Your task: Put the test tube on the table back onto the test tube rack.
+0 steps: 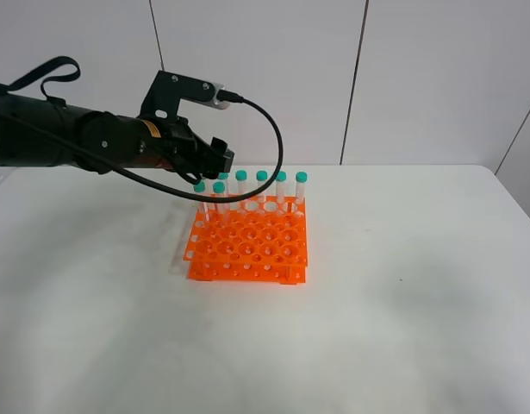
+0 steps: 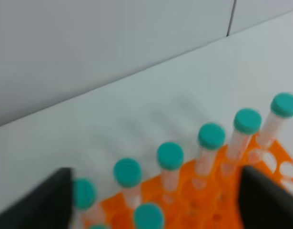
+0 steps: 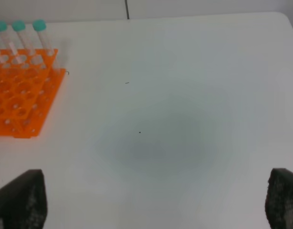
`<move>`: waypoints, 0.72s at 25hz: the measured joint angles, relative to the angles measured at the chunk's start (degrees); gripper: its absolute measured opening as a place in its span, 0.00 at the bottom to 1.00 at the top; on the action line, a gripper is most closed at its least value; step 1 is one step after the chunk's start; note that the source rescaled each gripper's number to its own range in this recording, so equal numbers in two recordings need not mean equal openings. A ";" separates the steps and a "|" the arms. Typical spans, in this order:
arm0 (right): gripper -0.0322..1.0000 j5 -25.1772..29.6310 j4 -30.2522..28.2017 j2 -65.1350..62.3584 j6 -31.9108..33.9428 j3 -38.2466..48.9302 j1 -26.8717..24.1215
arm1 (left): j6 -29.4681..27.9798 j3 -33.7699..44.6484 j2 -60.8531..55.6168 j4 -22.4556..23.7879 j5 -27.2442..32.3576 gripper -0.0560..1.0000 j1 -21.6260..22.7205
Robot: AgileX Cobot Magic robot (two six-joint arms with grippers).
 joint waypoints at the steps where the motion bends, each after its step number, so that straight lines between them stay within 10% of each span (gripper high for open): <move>1: 1.00 0.00 0.00 0.00 0.00 0.00 0.00 | 0.11 -0.20 -0.19 0.00 2.49 0.91 0.96; 18: 1.00 0.00 0.00 0.00 0.00 0.00 0.00 | -2.97 -7.70 -0.19 -4.07 48.01 1.00 21.91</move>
